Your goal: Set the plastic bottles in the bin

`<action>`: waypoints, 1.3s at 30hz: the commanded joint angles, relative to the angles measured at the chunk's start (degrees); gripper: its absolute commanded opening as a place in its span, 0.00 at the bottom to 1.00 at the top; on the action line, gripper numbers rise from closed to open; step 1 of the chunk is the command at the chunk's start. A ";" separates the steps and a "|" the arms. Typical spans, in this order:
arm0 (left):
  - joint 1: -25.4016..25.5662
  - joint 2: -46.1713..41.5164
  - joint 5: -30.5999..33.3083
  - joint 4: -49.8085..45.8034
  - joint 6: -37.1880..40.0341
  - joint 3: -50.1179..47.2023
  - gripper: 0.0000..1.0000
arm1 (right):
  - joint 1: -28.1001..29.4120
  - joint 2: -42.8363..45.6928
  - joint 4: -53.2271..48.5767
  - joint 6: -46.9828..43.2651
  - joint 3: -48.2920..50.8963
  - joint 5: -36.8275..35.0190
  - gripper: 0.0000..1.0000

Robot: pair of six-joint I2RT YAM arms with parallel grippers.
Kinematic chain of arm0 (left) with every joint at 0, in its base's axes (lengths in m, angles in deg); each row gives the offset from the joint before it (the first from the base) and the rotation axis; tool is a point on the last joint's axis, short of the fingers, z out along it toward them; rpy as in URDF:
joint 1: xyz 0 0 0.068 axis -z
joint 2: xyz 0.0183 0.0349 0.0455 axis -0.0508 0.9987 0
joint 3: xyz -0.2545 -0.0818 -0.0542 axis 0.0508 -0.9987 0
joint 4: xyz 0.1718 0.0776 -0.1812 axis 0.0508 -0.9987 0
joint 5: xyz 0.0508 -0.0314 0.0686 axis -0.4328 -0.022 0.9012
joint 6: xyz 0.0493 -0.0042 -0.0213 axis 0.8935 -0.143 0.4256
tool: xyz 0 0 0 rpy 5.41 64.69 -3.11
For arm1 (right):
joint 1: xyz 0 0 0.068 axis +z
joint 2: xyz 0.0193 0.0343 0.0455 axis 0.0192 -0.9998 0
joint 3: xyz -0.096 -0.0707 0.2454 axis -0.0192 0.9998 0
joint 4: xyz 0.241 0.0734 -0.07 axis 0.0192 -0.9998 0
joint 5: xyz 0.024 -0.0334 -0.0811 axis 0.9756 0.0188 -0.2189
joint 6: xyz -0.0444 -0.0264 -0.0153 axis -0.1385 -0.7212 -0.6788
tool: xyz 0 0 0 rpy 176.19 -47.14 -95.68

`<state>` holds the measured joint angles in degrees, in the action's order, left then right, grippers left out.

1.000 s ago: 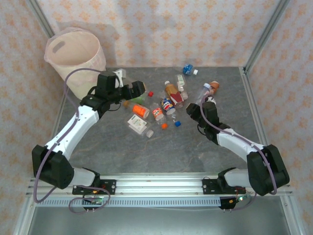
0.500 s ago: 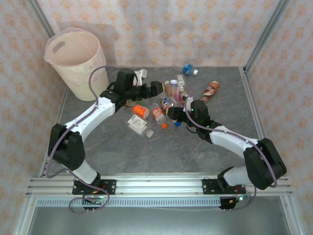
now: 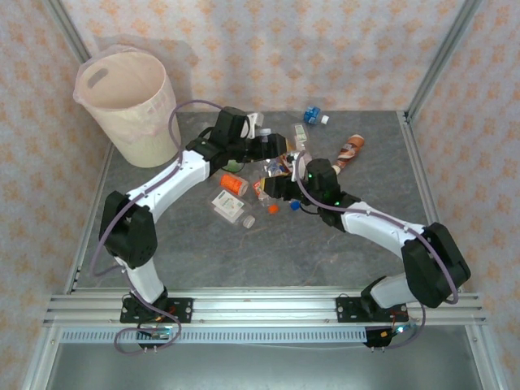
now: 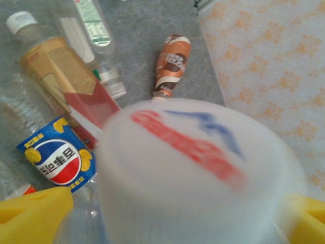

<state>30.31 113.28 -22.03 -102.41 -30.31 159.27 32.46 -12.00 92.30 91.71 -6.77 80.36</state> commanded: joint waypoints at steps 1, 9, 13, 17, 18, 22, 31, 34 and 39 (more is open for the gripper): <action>0.99 0.82 2.56 -4.95 1.99 3.02 0.88 | 0.47 -0.40 0.04 -1.75 -2.36 1.99 0.47; 0.43 0.94 -1.60 -1.40 -0.01 2.87 0.63 | 0.47 1.04 -5.58 -5.54 -4.09 1.95 0.54; -0.41 0.75 -3.17 0.84 -2.32 2.06 0.57 | 0.45 2.65 -5.95 -6.24 -3.22 1.04 0.59; -0.74 0.36 -3.05 2.14 -3.02 1.38 0.54 | 0.47 4.17 -8.59 -7.84 -3.17 0.32 0.77; -0.79 0.15 -2.59 2.12 -3.02 1.27 0.54 | 0.45 4.65 -9.69 -8.56 -3.26 -0.17 0.83; -1.53 -0.98 -0.44 1.41 -2.50 0.77 0.53 | 0.46 8.50 -14.02 -12.69 -2.96 -2.89 0.93; -3.48 -4.74 3.71 -2.43 0.50 0.43 0.52 | 0.45 16.47 -16.01 -15.23 0.06 -13.10 0.99; -4.06 -7.72 8.02 -3.83 1.99 -0.32 0.52 | 0.50 18.00 -14.23 -13.67 1.47 -21.64 0.99; -4.69 -12.39 15.22 -6.62 7.50 -1.48 0.52 | 0.49 17.69 -8.43 -9.41 4.89 -39.57 0.99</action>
<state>26.09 104.43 -13.36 -106.50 -27.18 158.44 32.72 5.60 79.27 79.34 -3.78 54.87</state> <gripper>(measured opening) 0.549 0.992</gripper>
